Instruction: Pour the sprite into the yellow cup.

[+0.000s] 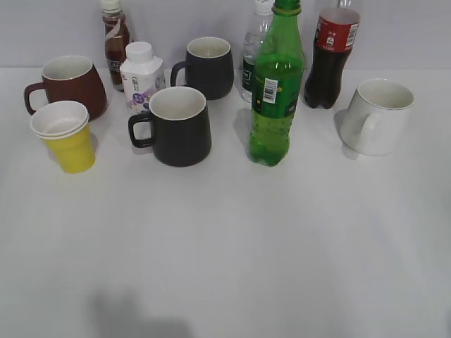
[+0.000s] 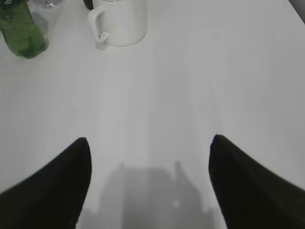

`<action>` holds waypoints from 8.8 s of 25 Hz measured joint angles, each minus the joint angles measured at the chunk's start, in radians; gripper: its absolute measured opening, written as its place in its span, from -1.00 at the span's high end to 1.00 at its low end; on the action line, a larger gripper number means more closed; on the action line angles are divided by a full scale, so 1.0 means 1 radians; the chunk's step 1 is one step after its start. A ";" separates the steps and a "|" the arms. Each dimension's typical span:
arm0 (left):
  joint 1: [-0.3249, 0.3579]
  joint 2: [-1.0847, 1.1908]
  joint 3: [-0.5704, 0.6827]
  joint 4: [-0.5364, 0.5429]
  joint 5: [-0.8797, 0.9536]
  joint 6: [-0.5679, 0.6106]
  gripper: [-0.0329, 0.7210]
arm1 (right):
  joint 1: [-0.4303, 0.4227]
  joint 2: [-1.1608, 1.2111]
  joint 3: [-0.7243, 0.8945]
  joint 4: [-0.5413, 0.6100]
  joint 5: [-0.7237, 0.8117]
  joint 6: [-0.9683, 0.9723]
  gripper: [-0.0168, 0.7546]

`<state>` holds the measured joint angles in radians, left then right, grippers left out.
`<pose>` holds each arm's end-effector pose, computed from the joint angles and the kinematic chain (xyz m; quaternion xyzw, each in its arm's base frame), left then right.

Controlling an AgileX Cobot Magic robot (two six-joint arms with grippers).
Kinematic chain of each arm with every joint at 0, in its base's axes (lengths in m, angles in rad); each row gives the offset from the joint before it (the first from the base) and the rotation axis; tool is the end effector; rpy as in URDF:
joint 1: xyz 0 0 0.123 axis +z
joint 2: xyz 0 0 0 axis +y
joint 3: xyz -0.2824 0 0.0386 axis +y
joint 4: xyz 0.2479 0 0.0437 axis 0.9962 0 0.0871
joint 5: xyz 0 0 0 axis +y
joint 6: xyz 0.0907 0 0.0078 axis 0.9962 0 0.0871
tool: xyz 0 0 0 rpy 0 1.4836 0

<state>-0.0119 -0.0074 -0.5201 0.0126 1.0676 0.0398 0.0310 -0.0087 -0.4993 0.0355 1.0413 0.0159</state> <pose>-0.0087 0.0011 0.2821 0.0216 0.8475 0.0137 0.5301 -0.0054 0.0026 0.2786 -0.0070 0.8458 0.0302 0.5325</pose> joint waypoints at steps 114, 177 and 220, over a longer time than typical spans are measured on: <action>-0.266 1.793 0.226 -0.002 -2.251 0.000 -0.83 | 0.435 1.286 -0.011 0.332 -1.466 -0.276 -0.42; -0.266 1.841 0.146 0.740 -2.276 -0.139 -0.19 | 0.435 1.968 -0.432 -0.319 -1.839 0.129 -0.15; -0.412 1.838 -0.019 0.858 -2.138 -0.334 -0.18 | 0.435 1.782 -0.430 -0.865 -1.567 -0.612 -0.15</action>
<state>-0.4239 1.8307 -0.5392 0.8706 -1.0708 -0.2947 0.4662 1.7729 -0.9296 -0.8296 -0.5257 -0.5961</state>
